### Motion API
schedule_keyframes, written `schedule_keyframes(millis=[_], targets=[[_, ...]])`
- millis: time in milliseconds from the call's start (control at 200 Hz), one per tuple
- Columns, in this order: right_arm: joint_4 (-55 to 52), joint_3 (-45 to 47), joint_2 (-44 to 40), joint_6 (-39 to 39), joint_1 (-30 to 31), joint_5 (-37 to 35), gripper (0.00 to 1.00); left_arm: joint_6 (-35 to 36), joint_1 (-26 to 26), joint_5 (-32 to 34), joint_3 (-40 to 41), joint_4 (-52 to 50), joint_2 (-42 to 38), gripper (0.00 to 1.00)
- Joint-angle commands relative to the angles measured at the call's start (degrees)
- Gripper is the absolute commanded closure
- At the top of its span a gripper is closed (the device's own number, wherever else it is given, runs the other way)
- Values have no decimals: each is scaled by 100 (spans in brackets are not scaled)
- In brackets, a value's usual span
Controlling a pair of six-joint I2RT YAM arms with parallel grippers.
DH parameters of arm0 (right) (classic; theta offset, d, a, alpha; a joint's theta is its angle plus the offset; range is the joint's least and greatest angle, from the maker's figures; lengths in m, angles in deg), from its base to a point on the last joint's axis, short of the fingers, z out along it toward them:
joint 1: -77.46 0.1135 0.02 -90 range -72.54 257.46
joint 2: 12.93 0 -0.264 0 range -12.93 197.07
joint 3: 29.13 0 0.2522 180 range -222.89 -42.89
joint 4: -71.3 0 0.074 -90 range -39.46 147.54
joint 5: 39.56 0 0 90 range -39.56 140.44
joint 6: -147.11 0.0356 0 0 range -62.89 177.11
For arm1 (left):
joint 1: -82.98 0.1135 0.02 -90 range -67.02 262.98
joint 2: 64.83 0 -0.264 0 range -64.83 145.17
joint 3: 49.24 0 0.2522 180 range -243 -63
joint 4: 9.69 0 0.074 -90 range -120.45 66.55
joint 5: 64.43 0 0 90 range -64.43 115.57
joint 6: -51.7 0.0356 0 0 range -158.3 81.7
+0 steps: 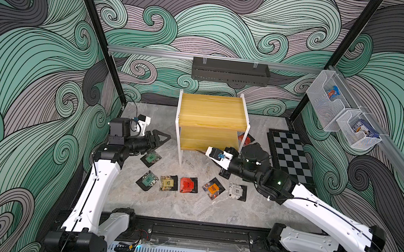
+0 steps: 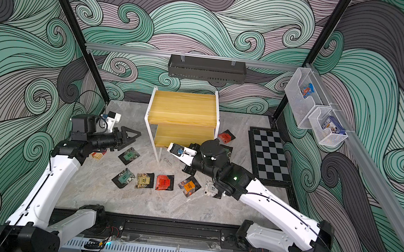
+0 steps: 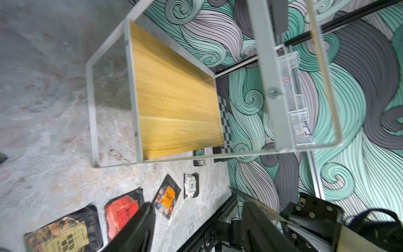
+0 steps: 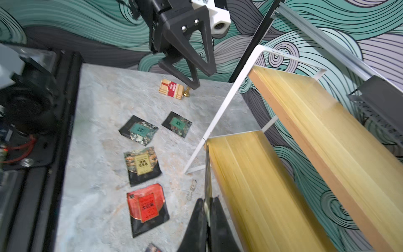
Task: Remove the tea bags from the shelf
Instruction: Pick up the tea bag from the shelf.
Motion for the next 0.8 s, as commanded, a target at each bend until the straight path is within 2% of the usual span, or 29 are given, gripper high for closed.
schedule_keyframes(millis=[0, 170, 400, 796], targets=[[-217, -268, -48, 734, -59, 742, 91, -90, -57, -807, -157, 632, -150, 34], [-213, -569, 120, 1640, -349, 1680, 91, 91, -230, -1474, -181, 836, -223, 35], [-216, -1226, 739, 2628, -641, 2573, 90, 275, -466, -1836, -198, 922, -288, 35], [-220, -1802, 1326, 3404, -919, 3427, 90, 226, -717, -2075, -205, 1135, -374, 35]])
